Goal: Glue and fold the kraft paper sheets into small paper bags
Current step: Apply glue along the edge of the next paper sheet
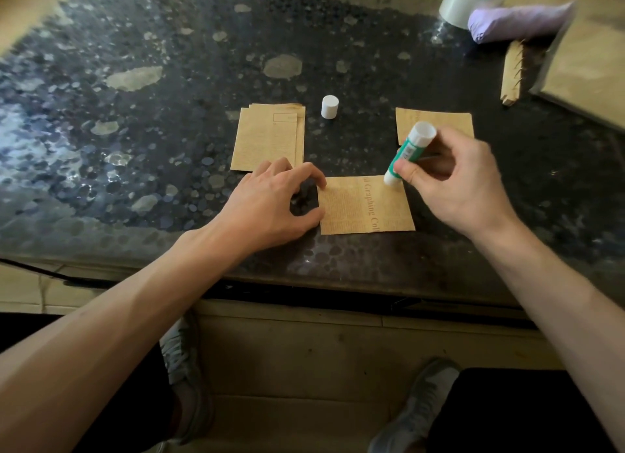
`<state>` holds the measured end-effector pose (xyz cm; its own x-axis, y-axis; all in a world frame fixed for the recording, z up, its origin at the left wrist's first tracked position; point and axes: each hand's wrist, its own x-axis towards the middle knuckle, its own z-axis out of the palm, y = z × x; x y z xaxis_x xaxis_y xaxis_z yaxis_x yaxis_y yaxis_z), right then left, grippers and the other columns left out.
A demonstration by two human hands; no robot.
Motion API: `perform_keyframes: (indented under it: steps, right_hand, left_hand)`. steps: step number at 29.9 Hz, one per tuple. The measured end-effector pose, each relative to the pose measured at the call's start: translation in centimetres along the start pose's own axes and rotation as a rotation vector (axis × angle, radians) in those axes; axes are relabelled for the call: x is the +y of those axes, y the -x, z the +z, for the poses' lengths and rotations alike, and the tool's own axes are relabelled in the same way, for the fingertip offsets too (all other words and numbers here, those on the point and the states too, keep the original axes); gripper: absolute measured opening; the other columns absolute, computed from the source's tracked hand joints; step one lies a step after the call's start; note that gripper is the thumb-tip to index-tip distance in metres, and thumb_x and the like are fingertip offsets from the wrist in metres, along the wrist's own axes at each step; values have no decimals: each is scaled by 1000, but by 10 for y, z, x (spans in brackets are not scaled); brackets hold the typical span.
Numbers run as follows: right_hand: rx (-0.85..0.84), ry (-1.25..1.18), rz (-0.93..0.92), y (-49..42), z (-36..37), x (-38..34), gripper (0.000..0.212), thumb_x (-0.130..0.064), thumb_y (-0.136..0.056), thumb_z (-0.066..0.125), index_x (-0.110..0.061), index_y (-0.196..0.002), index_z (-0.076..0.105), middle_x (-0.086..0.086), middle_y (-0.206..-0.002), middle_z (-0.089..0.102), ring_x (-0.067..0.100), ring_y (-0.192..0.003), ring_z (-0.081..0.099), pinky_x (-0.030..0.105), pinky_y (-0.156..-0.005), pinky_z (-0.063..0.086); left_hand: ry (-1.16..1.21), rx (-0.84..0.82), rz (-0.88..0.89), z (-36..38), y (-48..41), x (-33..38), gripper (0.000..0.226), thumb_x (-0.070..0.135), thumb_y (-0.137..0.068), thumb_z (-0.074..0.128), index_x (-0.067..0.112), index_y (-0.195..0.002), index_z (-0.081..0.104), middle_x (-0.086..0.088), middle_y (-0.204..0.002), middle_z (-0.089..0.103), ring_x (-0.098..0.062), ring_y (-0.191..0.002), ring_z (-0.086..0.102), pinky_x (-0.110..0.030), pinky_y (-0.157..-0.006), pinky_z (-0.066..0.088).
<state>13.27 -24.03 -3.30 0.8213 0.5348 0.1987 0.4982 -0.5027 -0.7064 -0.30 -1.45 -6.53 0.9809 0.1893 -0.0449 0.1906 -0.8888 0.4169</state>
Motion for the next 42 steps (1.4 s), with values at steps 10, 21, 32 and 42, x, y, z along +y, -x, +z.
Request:
perform_keyframes:
  steps: [10,21,32,42]
  right_hand:
    - [90,168,-14,-2,12,-2,44,-45,-83,84,-16,-107,61,-8,-104,67,8,-93,66,15,-77,50]
    - [68,261,-27,2,12,-3,35,-31,-91,80,-16,-113,58,3,-113,70,21,-102,68,35,-86,57]
    - [195,151,36,0,-1,9,32,-21,-93,78,-15,-119,61,-6,-114,65,13,-105,67,27,-88,56]
    - [-95,19,-76,31,-10,7,32,-32,-89,81,-17,-114,69,-15,-107,71,0,-100,69,15,-85,55]
  left_hand:
    - [4,3,4,0,0,0,46,61,-88,62,46,-129,49,10,-107,47,-12,-106,43,-32,-91,37]
    - [6,3,6,-1,0,0,47,61,-86,62,45,-129,51,10,-104,45,-12,-103,43,-32,-87,37]
    - [8,10,4,-1,0,-1,47,63,-85,60,46,-128,51,11,-102,46,-12,-103,44,-32,-89,38]
    - [19,12,10,-1,0,-2,47,62,-85,61,46,-128,51,10,-102,47,-13,-103,45,-33,-88,38]
